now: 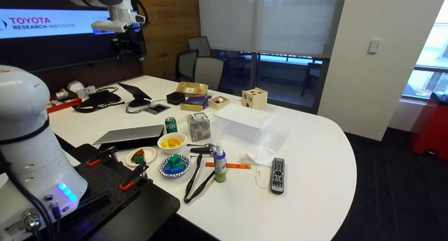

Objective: Open the laptop, pick a paper towel up from the right side of the table, clean the laptop screen, place the paper towel back and switch the laptop on

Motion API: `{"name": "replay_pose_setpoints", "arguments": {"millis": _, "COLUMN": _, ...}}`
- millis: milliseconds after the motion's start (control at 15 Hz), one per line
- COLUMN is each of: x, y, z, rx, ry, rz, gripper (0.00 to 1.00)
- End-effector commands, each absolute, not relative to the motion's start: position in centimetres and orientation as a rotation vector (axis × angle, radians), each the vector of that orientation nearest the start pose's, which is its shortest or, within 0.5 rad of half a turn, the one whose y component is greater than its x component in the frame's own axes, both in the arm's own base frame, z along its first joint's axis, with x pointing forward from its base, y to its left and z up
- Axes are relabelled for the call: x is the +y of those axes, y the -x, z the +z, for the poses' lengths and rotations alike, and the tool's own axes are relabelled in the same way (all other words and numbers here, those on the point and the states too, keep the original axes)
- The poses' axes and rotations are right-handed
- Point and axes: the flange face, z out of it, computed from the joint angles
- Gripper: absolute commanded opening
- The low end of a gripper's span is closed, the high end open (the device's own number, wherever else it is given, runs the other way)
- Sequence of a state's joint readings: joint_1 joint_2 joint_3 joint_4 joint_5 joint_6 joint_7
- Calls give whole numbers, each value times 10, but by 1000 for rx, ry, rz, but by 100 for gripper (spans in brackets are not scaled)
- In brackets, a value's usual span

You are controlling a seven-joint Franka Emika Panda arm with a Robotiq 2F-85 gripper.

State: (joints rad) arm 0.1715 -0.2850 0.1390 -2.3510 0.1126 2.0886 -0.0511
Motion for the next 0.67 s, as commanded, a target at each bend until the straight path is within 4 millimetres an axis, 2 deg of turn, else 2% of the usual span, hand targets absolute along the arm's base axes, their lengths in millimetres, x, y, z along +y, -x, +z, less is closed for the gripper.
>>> {"name": "replay_pose_setpoints", "arguments": {"millis": 0, "x": 177, "y": -409, "z": 359, "rx": -468, "ry": 3027, "rz": -35, "gripper": 100}}
{"name": "replay_pose_setpoints", "arguments": {"millis": 400, "x": 185, "y": -353, "z": 202, "rx": -385, "ry": 3062, "rz": 27, "gripper": 100}}
{"name": "replay_pose_setpoints", "arguments": {"millis": 600, "x": 183, "y": -342, "z": 140, "rx": -347, "ry": 3045, "rz": 40, "gripper": 100}}
